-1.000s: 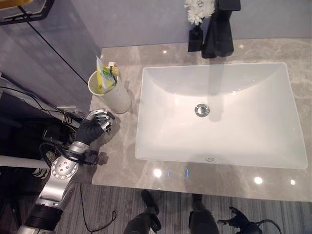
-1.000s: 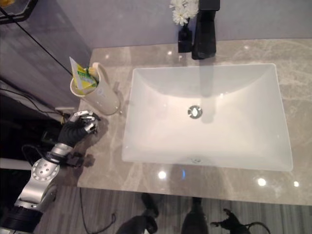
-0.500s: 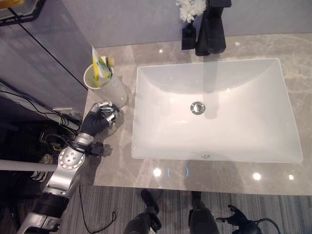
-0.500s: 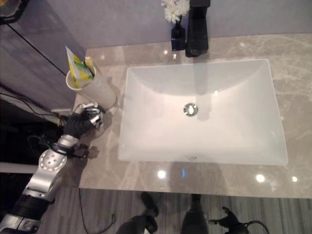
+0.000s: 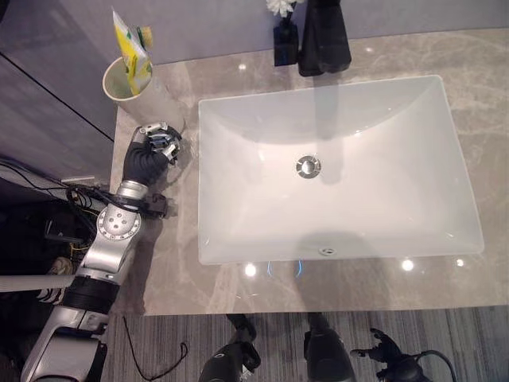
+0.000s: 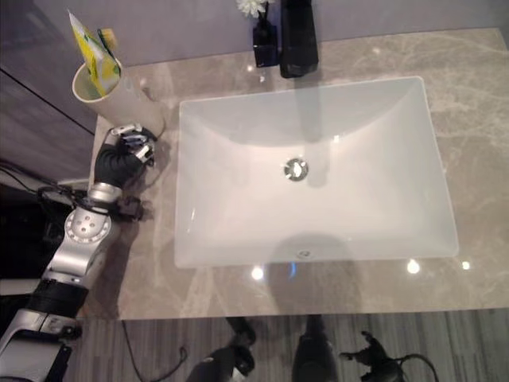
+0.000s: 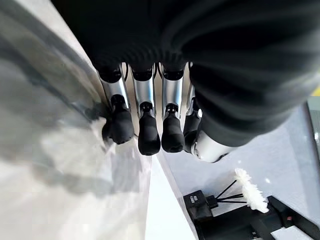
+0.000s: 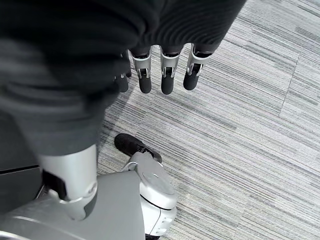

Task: Put brush and paste in cup on sink, flatten towel.

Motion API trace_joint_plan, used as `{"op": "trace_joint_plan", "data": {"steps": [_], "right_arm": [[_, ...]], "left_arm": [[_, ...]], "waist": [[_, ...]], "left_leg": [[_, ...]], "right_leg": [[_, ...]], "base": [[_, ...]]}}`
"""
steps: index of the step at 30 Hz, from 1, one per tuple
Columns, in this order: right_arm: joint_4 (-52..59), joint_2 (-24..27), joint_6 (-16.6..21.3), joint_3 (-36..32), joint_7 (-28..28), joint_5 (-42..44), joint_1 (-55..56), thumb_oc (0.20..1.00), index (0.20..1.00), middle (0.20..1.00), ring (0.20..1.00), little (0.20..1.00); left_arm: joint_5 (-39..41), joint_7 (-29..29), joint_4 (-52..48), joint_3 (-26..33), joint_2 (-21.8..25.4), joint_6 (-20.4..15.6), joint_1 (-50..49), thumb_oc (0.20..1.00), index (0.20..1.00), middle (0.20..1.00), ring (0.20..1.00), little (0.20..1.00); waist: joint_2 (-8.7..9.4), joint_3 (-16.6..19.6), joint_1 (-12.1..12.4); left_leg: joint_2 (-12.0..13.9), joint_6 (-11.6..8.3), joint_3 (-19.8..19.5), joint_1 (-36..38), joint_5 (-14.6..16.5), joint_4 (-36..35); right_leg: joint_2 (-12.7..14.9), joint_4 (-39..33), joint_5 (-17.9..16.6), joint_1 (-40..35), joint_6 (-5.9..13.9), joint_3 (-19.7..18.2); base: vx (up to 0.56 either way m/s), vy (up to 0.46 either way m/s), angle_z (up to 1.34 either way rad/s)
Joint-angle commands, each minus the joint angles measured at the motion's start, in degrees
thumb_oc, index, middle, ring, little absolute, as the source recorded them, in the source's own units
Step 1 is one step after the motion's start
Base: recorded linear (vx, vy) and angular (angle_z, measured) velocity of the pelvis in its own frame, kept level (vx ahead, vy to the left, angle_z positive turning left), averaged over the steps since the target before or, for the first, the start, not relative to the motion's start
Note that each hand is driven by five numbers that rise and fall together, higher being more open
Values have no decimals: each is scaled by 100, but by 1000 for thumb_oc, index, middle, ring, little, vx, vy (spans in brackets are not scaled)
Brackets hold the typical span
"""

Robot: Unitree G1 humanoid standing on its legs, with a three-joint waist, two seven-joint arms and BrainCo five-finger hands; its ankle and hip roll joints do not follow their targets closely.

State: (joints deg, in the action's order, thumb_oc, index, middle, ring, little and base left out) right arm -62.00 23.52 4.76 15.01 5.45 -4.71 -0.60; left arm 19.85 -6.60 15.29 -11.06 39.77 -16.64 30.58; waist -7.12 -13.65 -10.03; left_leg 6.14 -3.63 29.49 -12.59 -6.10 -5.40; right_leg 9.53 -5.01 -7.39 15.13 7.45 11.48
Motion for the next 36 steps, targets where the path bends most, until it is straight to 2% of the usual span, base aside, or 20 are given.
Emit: {"op": "trace_joint_plan", "data": {"steps": [1,5,10,14,19,22,24,28,30,36], "right_arm": [[73,92,-12,171,131,263,-144,1000,1000,1000,1000,1000],[29,58,-6,283,154,322,-245,1000,1000,1000,1000,1000],[-21,33,-20,312,170,366,-309,1000,1000,1000,1000,1000],[-7,33,-25,186,110,346,-236,1000,1000,1000,1000,1000],[2,76,-3,32,94,382,-197,1000,1000,1000,1000,1000],[68,105,22,3,98,390,-179,1000,1000,1000,1000,1000],[82,101,68,40,175,438,-219,1000,1000,1000,1000,1000],[80,79,86,141,213,441,-277,1000,1000,1000,1000,1000],[68,81,101,277,271,452,-376,1000,1000,1000,1000,1000],[105,4,178,390,313,584,-417,1000,1000,1000,1000,1000]], "left_arm": [[-148,-356,723,-55,199,-63,627,200,200,200,200,200],[-191,-492,1134,-316,256,-68,1153,200,200,200,200,200],[-1,-369,800,-348,241,-127,1037,200,200,200,200,200],[177,33,62,-43,380,-143,183,200,200,200,200,200],[75,50,74,415,489,-110,-452,200,200,200,200,200],[-148,-161,367,626,579,-54,-511,200,200,200,200,200],[-594,-772,867,730,680,-60,-125,200,200,200,200,200],[-726,-1039,1114,583,677,-56,309,200,200,200,200,200],[-932,-1280,1534,271,901,-29,963,200,200,200,200,200],[-1137,-1699,2144,57,970,98,1562,200,200,200,200,200]], "waist": [[-14,-95,-135],[12,-109,-178],[1,-117,-141],[-47,-135,-34],[-96,-134,28],[-100,-142,49],[-75,-155,14],[-41,-172,-36],[-12,-161,-131],[90,-153,-220]], "left_leg": [[214,-624,-339,122,-123,40],[235,-637,-311,91,-137,40],[225,-642,-330,45,-137,40],[201,-638,-331,56,-118,40],[186,-642,-319,44,-113,40],[193,-642,-301,37,-111,40],[200,-649,-292,21,-110,40],[217,-657,-267,-20,-118,40],[231,-676,-209,-77,-123,40],[305,-694,-127,-83,-132,40]], "right_leg": [[-141,45,-146,209,84,106],[-151,47,-179,272,88,85],[-141,44,-196,319,96,83],[-123,38,-196,326,88,61],[-124,28,-187,343,85,30],[-139,25,-178,354,80,16],[-150,24,-188,391,85,-1],[-162,22,-213,451,95,-20],[-184,18,-260,558,116,-91],[-260,34,-289,645,104,-173]], "base": [[8,-4,-7],[4,-7,-9],[1,1,-2],[0,0,0],[16,12,-5],[0,0,0],[1,-4,-2],[-4,-7,-5],[-2,4,-8],[11,-13,-10]]}}
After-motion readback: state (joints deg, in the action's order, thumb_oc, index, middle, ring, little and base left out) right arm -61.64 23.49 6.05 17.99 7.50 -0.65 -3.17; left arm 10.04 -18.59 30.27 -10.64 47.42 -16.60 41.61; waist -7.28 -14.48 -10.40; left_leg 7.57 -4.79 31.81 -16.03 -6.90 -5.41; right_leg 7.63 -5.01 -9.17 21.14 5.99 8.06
